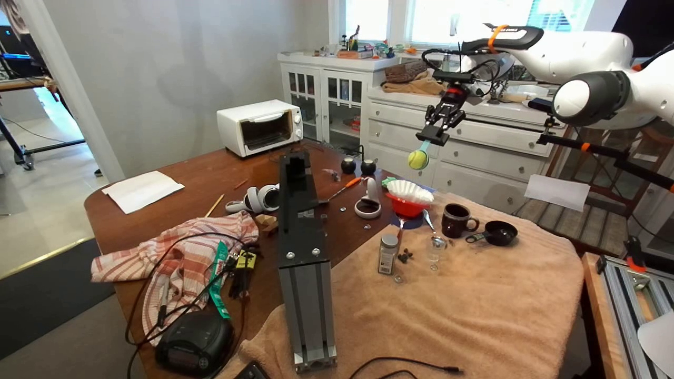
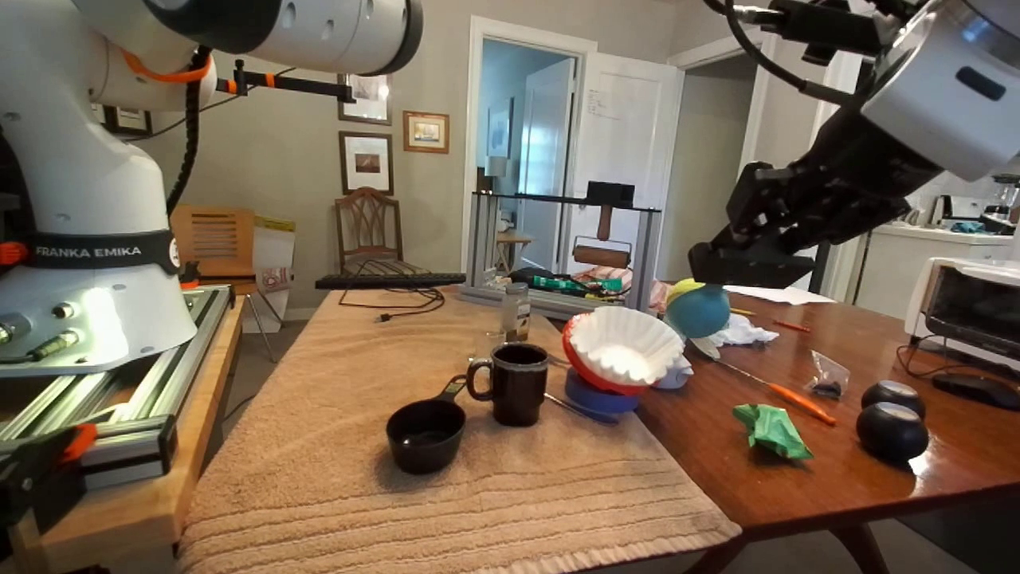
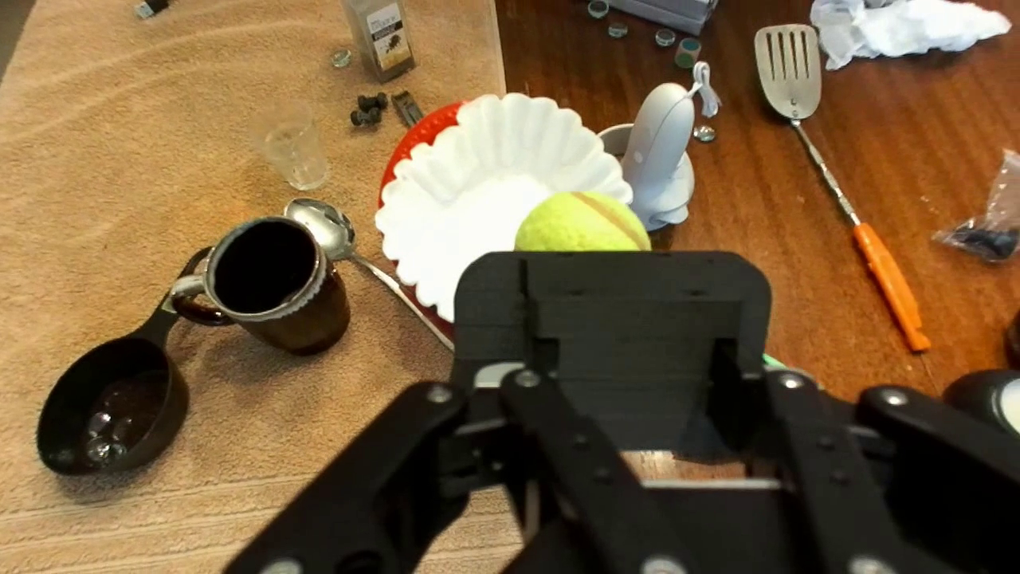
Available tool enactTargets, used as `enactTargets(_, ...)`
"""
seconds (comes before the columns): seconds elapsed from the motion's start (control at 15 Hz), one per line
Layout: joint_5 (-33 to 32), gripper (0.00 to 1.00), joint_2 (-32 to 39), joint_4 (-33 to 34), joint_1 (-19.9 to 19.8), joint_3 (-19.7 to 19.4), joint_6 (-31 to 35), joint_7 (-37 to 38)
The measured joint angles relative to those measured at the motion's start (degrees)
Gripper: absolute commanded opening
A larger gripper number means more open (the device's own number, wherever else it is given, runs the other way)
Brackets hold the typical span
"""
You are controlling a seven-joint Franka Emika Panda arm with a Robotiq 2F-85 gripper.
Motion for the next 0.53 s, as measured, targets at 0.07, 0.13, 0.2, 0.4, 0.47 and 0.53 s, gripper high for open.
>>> enactTargets(0.07, 0.0, 0.22, -0.3, 0.0, 0.0, 0.1, -0.1, -0.2)
enactTargets(0.13, 0.0, 0.22, -0.6, 0.0, 0.0, 0.3, -0.1, -0.4)
enactTargets(0.2, 0.0, 0.22, -0.9, 0.0, 0.0, 0.5, -0.3, -0.6)
enactTargets(0.4, 0.1, 0.47, -1.6, 0.0, -0.1, 1.3, -0.6, -1.1)
enactTargets(0.47, 0.2, 0.47, -1.8, 0.0, -0.2, 1.7, -0.6, -1.1)
enactTargets(0.53, 0.3, 0.47, -2.0, 0.0, -0.3, 2.1, -0.6, -1.1)
